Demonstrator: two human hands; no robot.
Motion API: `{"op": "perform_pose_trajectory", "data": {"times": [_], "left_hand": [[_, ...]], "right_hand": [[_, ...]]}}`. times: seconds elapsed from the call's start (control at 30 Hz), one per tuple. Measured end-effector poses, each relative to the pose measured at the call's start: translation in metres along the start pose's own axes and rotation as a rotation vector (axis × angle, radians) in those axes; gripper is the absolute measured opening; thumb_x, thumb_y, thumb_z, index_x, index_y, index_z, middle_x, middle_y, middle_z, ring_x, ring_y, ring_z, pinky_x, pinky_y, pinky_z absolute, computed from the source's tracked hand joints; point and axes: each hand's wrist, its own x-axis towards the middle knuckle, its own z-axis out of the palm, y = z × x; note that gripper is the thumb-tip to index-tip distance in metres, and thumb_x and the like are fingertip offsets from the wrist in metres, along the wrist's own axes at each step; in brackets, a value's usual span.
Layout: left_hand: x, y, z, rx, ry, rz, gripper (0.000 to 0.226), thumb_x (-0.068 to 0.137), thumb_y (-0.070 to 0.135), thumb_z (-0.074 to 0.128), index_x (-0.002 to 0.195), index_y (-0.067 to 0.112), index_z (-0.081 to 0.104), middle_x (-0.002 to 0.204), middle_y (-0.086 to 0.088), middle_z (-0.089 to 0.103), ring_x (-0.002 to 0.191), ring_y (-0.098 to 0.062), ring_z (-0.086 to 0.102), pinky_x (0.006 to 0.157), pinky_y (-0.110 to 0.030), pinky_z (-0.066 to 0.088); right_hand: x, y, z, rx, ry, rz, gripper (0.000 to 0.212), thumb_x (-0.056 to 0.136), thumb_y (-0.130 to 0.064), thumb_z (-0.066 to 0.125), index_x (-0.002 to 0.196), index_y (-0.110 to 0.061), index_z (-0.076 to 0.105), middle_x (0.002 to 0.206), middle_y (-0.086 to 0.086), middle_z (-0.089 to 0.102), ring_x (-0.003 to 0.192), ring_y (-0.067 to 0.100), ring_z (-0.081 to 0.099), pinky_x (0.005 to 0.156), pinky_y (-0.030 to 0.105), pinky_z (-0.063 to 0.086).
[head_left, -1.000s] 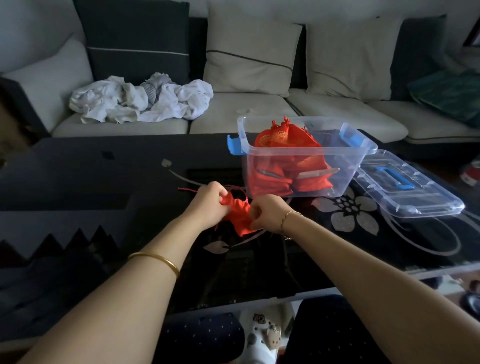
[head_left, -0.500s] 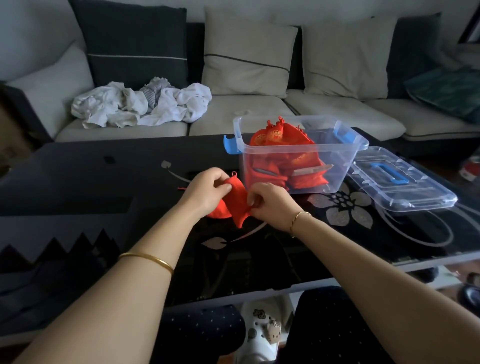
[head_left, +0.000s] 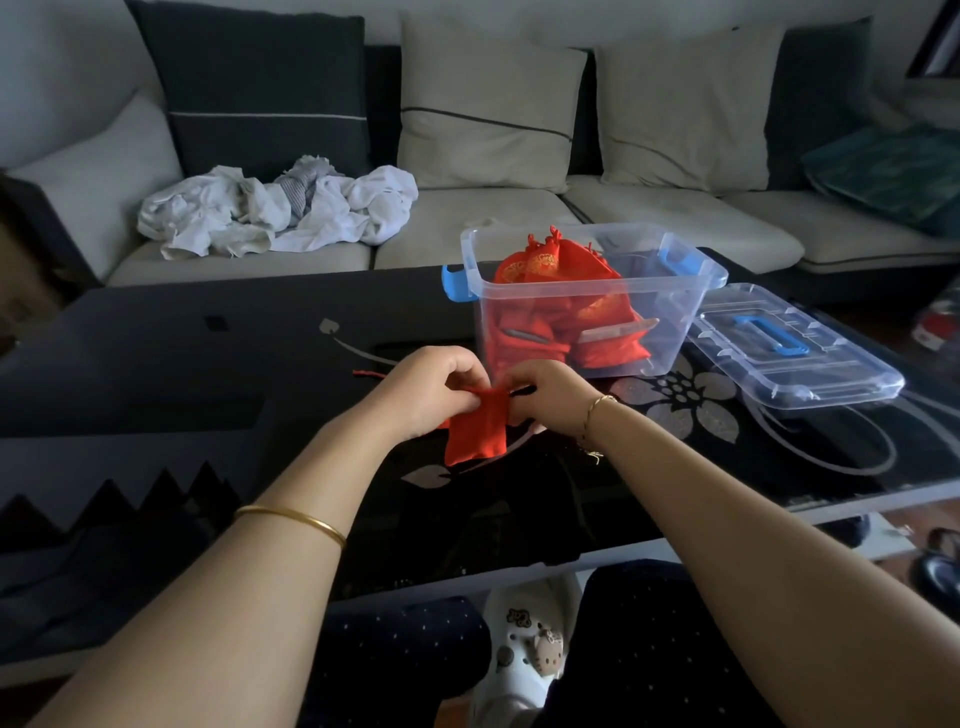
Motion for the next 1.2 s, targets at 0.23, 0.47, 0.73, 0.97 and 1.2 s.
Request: {"op": "perform_pose_trajectory", "data": {"times": [0.23, 0.47, 0.73, 0.97, 1.2], "left_hand": [[-0.001, -0.009, -0.003, 0.155, -0.005, -0.103, 0.023, 0.083, 0.018, 0.067, 0.104, 0.025, 0.06, 0.099, 0.006, 0.061, 0.091, -0.014, 0.061, 0.082, -0.039, 0.054], [-0.001, -0.011, -0.007, 0.219, 0.009, -0.17, 0.018, 0.083, 0.019, 0.068, 0.1, 0.022, 0.061, 0.094, 0.004, 0.059, 0.083, -0.013, 0.056, 0.069, -0.027, 0.044], [-0.004, -0.02, -0.02, 0.19, 0.138, -0.198, 0.007, 0.088, 0.017, 0.062, 0.087, 0.017, 0.069, 0.093, 0.002, 0.065, 0.087, -0.015, 0.059, 0.073, -0.028, 0.041], [-0.003, -0.03, -0.025, 0.282, 0.267, -0.258, 0.02, 0.091, 0.011, 0.053, 0.073, 0.015, 0.061, 0.079, -0.002, 0.053, 0.073, -0.022, 0.052, 0.074, -0.038, 0.049], [-0.005, -0.027, -0.029, 0.277, 0.415, -0.31, 0.023, 0.092, 0.015, 0.057, 0.078, 0.002, 0.071, 0.081, -0.015, 0.067, 0.075, -0.032, 0.063, 0.071, -0.04, 0.051]], "right_hand": [[0.003, 0.005, -0.006, 0.033, 0.165, 0.013, 0.01, 0.088, -0.007, 0.058, 0.09, -0.007, 0.067, 0.075, 0.004, 0.069, 0.053, 0.015, 0.06, 0.043, 0.012, 0.041], [0.003, 0.004, -0.011, -0.093, 0.298, -0.031, 0.015, 0.087, -0.005, 0.055, 0.084, -0.012, 0.069, 0.063, 0.001, 0.065, 0.039, 0.003, 0.054, 0.056, 0.023, 0.053], [0.005, 0.012, -0.016, -0.196, 0.421, 0.027, 0.015, 0.084, -0.002, 0.053, 0.084, -0.014, 0.063, 0.07, 0.006, 0.068, 0.048, 0.014, 0.06, 0.061, 0.029, 0.057], [0.002, 0.017, -0.027, -0.419, 0.395, 0.107, 0.019, 0.083, -0.016, 0.062, 0.067, -0.024, 0.057, 0.08, 0.006, 0.069, 0.072, 0.028, 0.065, 0.072, 0.043, 0.057], [0.002, 0.026, -0.034, -0.369, 0.373, 0.076, 0.022, 0.087, -0.006, 0.053, 0.098, -0.01, 0.072, 0.087, 0.008, 0.071, 0.072, 0.015, 0.056, 0.072, 0.026, 0.047]]}}
